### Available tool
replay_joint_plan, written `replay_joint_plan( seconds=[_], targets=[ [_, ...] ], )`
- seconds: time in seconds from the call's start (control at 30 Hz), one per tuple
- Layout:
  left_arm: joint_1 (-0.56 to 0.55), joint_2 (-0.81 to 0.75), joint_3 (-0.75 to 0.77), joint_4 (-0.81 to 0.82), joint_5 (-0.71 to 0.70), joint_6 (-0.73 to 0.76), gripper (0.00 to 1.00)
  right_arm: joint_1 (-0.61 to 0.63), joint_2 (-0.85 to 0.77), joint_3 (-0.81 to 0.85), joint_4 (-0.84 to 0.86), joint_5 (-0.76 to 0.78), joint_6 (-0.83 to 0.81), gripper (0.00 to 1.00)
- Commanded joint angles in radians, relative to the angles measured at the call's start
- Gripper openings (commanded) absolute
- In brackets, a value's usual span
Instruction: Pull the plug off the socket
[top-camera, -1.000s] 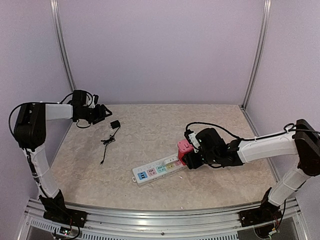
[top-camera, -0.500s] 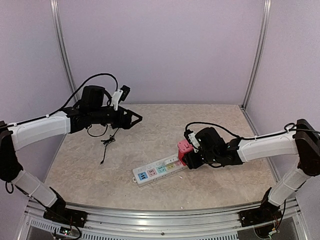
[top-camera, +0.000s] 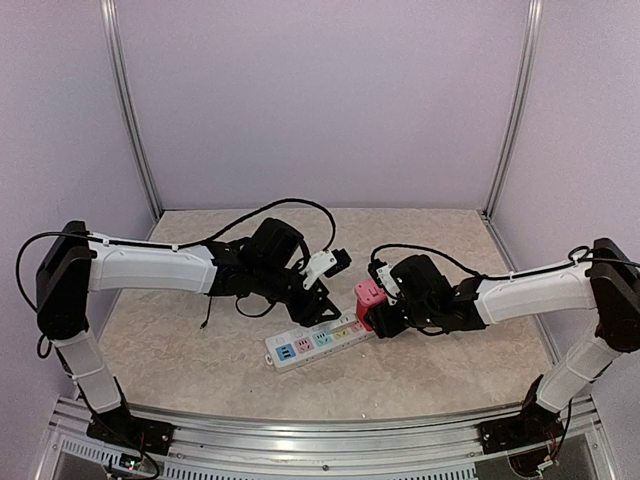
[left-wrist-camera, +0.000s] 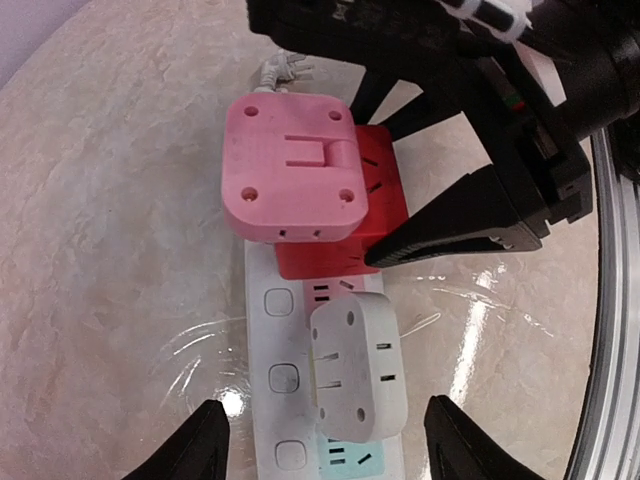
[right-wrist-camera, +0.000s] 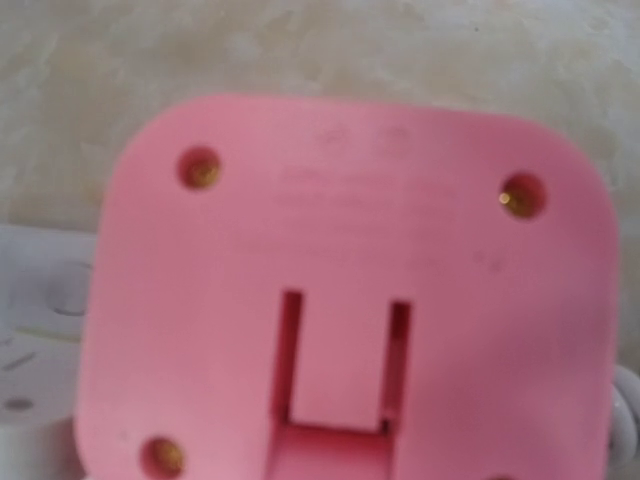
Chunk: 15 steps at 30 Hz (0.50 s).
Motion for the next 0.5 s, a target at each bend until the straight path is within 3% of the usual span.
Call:
replay_joint_plan(
  seconds=[0.0,0.47],
  targets=[
    [-0.038,0.045,0.062,-0.029,0.018,0.043,0.64,-0.007,0.002,-0.027,-0.009,-0.017,0.000,0.06],
    [-0.102,0.175,0.135,-0.077,-0.107,0.081,0.52,-0.007,0.000,-0.043,0.009,-0.020,0.013,0.00]
  ],
)
